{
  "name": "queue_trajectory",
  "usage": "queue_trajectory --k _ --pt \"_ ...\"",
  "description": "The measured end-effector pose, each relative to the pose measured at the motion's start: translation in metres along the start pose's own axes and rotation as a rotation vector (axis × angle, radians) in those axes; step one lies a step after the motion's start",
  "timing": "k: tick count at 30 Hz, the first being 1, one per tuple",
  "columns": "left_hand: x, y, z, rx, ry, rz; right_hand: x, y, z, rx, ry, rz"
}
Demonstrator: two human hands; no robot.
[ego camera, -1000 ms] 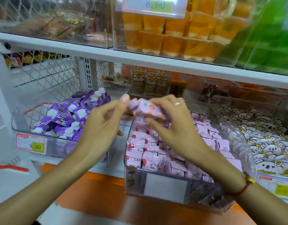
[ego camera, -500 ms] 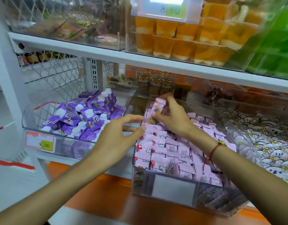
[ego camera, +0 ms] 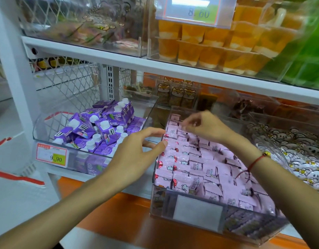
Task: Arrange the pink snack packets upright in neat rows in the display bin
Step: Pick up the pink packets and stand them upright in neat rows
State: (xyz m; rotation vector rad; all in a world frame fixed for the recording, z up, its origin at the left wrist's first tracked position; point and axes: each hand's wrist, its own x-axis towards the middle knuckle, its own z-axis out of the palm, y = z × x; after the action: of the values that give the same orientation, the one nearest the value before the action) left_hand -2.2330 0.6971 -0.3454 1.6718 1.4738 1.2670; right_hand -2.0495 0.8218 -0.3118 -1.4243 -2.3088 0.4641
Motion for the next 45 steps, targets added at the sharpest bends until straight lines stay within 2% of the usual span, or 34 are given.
queue_trajectory --k 2,4,10,15,17,19,21,23,25,28,30,32,34,36,39,42,45 --pt "0.0 -0.001 0.0 0.006 0.004 0.003 -0.003 0.004 0.006 -0.165 -0.074 0.038" --pt "0.001 -0.001 0.0 0.013 0.0 0.005 -0.006 0.006 0.01 -0.186 -0.039 0.034" --pt "0.0 -0.002 -0.001 0.032 -0.009 0.015 -0.01 0.009 0.005 0.219 -0.017 0.076" --pt "0.0 -0.004 -0.002 0.026 -0.023 0.017 -0.021 0.008 0.01 0.524 0.255 0.137" --pt "0.0 -0.003 -0.002 0.027 -0.025 0.023 -0.025 0.003 0.012 0.493 0.339 0.082" --pt "0.0 -0.003 -0.002 0.02 -0.023 0.026 -0.028 -0.005 0.008 0.48 0.502 0.03" --pt "0.0 -0.004 -0.001 0.034 0.005 0.039 -0.031 -0.014 0.001 0.625 0.683 0.074" --pt "-0.001 -0.006 0.0 0.092 0.065 0.088 -0.039 -0.021 -0.006 0.867 0.779 0.2" --pt "-0.003 -0.005 0.0 0.17 0.126 0.235 -0.053 -0.026 -0.009 1.107 0.733 0.3" --pt "-0.005 0.002 0.0 0.282 0.117 0.466 -0.074 -0.037 -0.003 1.414 0.471 0.405" --pt "-0.005 0.006 0.0 0.314 0.113 0.577 -0.082 -0.045 0.002 1.52 0.31 0.428" --pt "-0.005 0.011 -0.001 0.261 0.157 0.599 -0.084 -0.05 0.001 1.551 0.198 0.411" --pt "-0.004 0.015 -0.005 0.056 0.205 0.435 -0.083 -0.049 -0.001 1.388 0.133 0.378" --pt "-0.001 0.017 -0.009 -0.215 0.214 0.202 -0.083 -0.046 -0.003 1.018 0.175 0.309" --pt "0.005 0.012 -0.013 -0.324 0.25 -0.017 -0.088 -0.05 -0.006 0.6 0.286 0.022" --pt "0.005 0.009 -0.014 -0.282 0.259 -0.067 -0.09 -0.055 0.0 0.152 0.234 -0.276" --pt "0.002 0.013 -0.01 -0.264 0.208 -0.016 -0.087 -0.061 0.011 -0.186 0.284 -0.406"
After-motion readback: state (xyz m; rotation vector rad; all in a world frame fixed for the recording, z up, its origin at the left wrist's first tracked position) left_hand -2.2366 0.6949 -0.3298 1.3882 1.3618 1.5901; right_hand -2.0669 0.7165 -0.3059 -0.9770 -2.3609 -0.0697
